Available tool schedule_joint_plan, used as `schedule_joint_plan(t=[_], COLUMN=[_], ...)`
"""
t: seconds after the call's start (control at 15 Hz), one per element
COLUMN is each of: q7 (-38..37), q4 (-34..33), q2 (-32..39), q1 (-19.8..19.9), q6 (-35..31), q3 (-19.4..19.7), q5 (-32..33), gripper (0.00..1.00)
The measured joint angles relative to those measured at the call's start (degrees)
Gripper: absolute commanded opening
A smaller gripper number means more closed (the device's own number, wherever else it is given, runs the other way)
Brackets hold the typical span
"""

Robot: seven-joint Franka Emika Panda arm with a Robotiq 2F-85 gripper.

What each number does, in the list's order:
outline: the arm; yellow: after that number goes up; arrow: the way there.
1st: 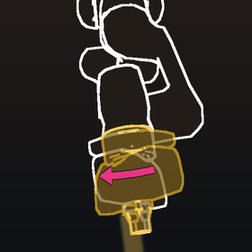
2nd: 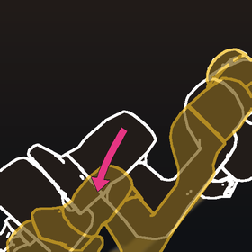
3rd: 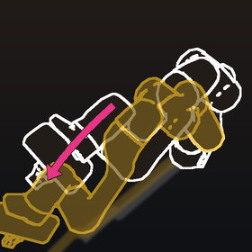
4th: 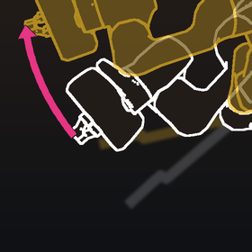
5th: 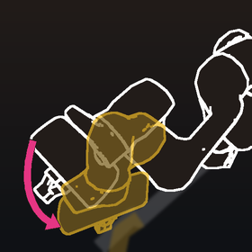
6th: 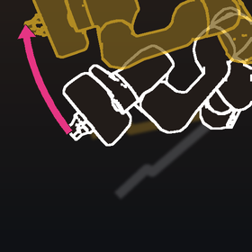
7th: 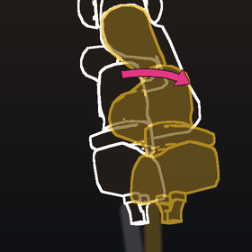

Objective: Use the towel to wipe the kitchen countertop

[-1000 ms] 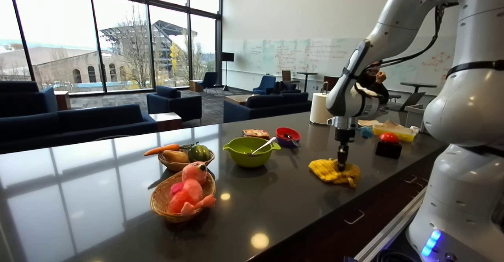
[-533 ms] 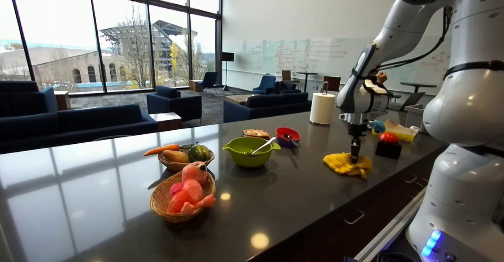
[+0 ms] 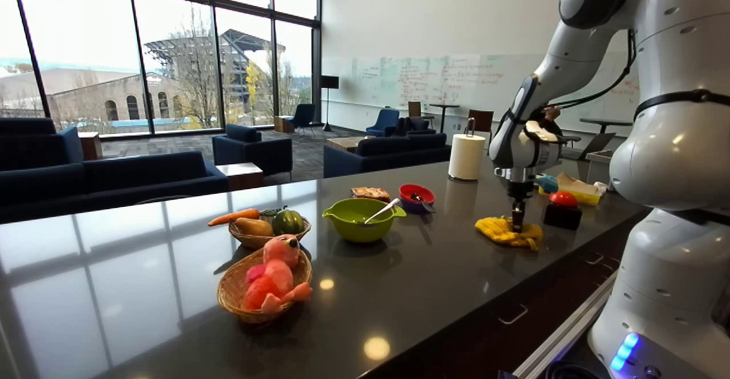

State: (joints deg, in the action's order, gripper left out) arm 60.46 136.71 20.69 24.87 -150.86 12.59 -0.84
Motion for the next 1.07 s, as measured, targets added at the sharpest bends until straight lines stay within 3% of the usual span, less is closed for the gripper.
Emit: schedule_joint_plan(t=[0.47,1.07], q7=[1.2,3.7], q4=[-0.5,7.7], q2=[-0.3,-5.0], q1=[-0.4,-3.9], q6=[0.2,0.6], q3=[-8.2,-17.0], q5=[-5.6,-17.9], gripper=[0.04,0.04])
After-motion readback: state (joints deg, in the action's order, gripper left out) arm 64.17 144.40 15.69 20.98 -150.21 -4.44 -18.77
